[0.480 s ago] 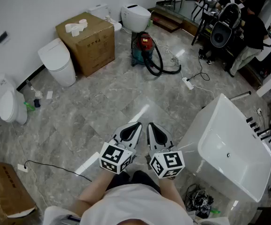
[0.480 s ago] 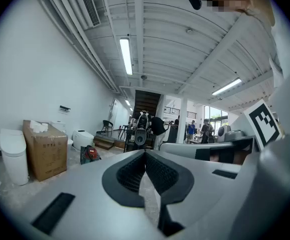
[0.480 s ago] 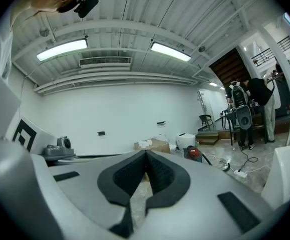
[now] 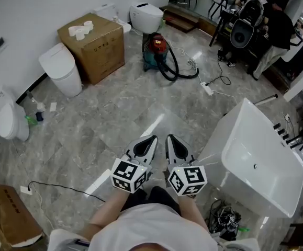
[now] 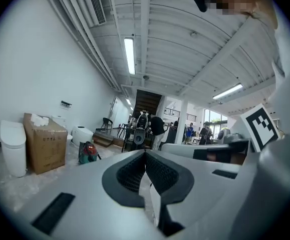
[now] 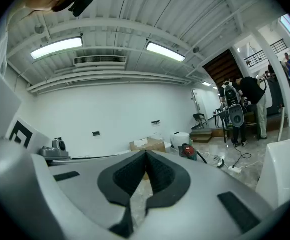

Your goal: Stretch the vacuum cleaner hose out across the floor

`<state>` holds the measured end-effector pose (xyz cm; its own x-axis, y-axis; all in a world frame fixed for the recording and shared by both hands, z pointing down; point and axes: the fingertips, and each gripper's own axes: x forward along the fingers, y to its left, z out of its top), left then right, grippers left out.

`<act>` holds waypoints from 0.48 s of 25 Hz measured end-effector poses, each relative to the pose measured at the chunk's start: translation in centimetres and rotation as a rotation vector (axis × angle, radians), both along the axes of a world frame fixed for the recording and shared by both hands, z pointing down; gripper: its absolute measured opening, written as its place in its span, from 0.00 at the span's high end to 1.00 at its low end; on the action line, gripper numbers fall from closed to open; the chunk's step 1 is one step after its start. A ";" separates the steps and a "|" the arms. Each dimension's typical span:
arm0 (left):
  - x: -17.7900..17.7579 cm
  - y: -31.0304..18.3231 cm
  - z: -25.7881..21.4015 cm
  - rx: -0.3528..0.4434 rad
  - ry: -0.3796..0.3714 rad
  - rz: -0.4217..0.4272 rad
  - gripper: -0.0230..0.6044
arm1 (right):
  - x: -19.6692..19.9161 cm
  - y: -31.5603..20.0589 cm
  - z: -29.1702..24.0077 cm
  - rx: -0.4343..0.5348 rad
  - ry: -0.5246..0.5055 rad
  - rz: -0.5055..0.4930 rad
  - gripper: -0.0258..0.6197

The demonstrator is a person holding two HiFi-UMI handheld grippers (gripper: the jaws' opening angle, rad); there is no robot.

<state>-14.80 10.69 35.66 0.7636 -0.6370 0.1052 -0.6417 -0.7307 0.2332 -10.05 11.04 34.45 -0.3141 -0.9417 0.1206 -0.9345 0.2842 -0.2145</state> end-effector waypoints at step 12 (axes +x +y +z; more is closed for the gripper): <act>-1.9 0.3 1.1 -0.017 0.022 0.062 0.95 | -0.8 0.7 2.1 -0.023 0.004 0.073 0.94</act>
<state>-16.74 11.02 36.79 0.8036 -0.5871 0.0978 -0.5901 -0.7645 0.2595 -10.82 11.72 36.52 -0.2440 -0.9590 0.1440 -0.9534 0.2101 -0.2165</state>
